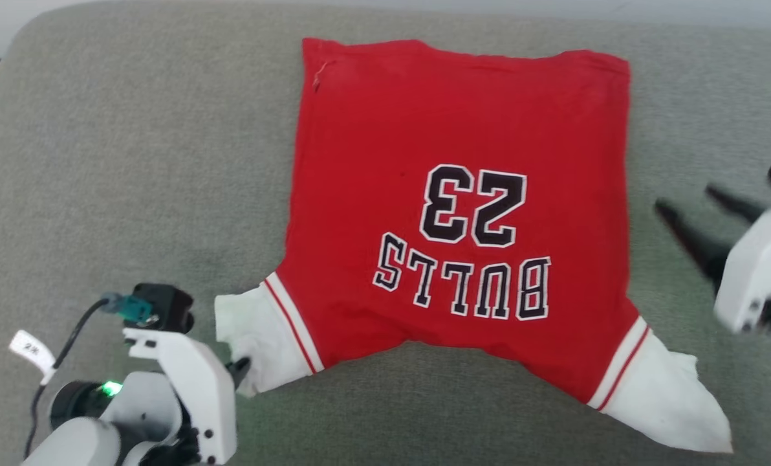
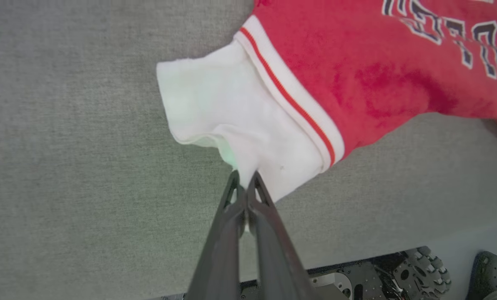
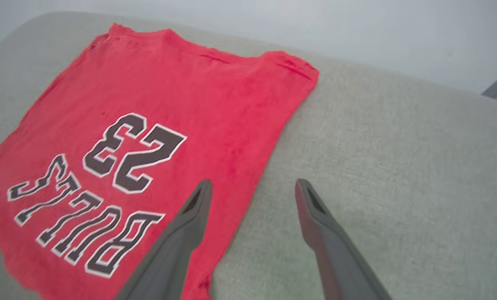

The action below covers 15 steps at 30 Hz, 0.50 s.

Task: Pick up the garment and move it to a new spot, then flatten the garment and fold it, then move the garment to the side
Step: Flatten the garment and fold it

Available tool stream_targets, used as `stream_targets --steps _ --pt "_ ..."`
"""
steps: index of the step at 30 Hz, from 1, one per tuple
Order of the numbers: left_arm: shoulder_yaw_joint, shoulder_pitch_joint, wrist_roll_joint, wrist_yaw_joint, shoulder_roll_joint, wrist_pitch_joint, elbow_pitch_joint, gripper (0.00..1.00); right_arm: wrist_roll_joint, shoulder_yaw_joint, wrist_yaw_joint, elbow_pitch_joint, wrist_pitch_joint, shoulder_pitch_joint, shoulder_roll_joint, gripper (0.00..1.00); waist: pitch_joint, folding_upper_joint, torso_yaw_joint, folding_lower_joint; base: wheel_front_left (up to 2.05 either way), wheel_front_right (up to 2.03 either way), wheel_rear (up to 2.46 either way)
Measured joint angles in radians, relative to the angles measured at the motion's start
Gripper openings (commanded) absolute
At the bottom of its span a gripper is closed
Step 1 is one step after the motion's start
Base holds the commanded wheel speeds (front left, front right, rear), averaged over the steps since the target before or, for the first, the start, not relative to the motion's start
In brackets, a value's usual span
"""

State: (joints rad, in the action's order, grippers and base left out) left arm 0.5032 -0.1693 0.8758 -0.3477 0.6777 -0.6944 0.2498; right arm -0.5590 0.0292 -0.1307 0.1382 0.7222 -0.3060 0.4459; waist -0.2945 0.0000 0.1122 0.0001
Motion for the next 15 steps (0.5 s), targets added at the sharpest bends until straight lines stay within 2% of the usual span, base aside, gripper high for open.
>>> stream_targets --steps 7,12,15 --pt "0.043 -0.082 -0.020 0.062 -0.064 0.028 -0.059 0.00 0.080 -0.010 0.000 -0.271 -0.055 -0.249 0.020 1.00 -0.046 0.0000 0.065 0.0000 0.00 0.00 0.00" --pt "0.061 -0.122 -0.023 0.094 -0.099 0.044 -0.100 0.00 0.105 0.000 0.000 -0.485 -0.048 -0.407 0.037 1.00 -0.083 0.0000 0.117 0.0000 0.00 0.00 0.00" --pt "0.069 -0.134 -0.023 0.105 -0.113 0.050 -0.116 0.00 0.111 0.016 0.000 -0.555 -0.033 -0.460 0.040 1.00 -0.097 0.0000 0.138 0.0000 0.00 0.00 0.00"
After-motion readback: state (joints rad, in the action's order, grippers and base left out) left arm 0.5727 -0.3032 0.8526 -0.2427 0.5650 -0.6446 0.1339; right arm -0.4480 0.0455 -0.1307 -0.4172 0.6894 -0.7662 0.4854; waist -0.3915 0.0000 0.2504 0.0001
